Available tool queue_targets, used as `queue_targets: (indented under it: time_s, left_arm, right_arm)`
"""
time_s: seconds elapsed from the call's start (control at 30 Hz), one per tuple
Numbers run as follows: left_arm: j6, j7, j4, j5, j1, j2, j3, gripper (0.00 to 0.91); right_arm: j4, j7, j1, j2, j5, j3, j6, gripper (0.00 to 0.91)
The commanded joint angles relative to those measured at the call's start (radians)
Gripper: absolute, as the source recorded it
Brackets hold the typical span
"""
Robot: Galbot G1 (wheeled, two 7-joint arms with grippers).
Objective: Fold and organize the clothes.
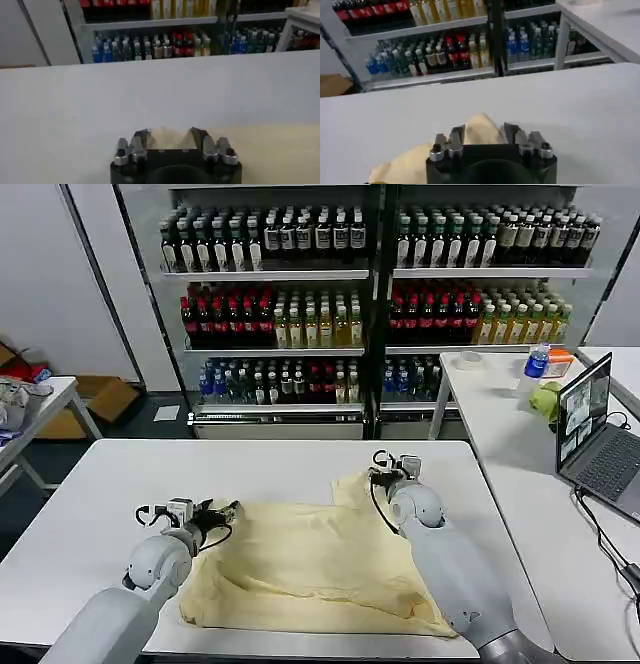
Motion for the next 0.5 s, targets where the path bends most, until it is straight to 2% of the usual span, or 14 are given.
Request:
queue_targets:
  time_s: [0.03,0.5]
  left_arm:
    - [0.003,0.001,0.005,-0.008,0.003,-0.001,0.003,0.010]
    - [-0.005,0.010,-0.038,-0.048,0.028,0.006,-0.031,0.010]
  right_arm:
    - [-0.017,-0.002,0.009,0.007,0.021,-0.006,-0.003,0.000]
    - [0.119,-0.011,-0.055,-0.028,-0.019,0.019,0.001,0.000]
